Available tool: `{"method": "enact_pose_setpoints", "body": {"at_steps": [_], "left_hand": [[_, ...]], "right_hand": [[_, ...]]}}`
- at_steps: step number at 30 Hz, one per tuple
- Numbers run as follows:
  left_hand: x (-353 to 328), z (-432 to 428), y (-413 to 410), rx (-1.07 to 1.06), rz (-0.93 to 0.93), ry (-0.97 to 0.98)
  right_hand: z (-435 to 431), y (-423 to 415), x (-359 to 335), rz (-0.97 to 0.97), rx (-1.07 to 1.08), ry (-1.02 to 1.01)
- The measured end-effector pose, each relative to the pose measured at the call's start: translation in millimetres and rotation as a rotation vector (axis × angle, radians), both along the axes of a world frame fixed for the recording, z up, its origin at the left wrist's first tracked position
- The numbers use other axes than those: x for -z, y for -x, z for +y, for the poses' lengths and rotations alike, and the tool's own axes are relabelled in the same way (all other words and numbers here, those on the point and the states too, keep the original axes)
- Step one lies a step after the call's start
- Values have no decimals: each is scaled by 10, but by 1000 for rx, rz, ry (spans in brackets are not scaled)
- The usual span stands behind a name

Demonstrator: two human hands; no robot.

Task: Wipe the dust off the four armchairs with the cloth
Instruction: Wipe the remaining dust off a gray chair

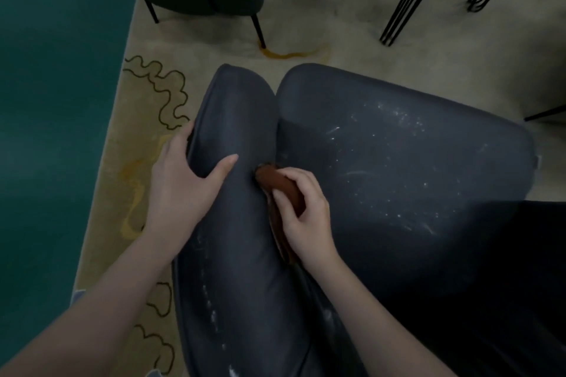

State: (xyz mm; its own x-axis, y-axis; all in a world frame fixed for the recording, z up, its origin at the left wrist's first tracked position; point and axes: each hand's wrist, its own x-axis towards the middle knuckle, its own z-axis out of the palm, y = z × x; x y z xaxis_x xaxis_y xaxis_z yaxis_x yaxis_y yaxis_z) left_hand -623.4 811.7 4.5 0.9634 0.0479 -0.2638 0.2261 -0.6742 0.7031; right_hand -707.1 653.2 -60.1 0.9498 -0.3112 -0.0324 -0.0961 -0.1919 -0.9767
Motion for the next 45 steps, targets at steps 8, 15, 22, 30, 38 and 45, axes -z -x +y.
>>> {"method": "enact_pose_setpoints", "body": {"at_steps": [8, 15, 22, 30, 38, 45], "left_hand": [[-72, -107, 35, -13, -72, -53], [16, -42, 24, -27, -101, -29], [79, -1, 16, -28, -153, -45], [131, 8, 11, 2, -198, -53], [116, 15, 16, 7, -170, -49], [87, -15, 19, -1, -150, -72]], "right_hand": [[48, -282, 662, 167, 72, -133], [110, -350, 1497, 351, 6, -166], [82, -172, 1927, 487, -197, -81], [108, -150, 1999, 498, -200, -135], [162, -2, 1855, 668, -105, -460], [47, 204, 1648, 641, -193, -436]]}}
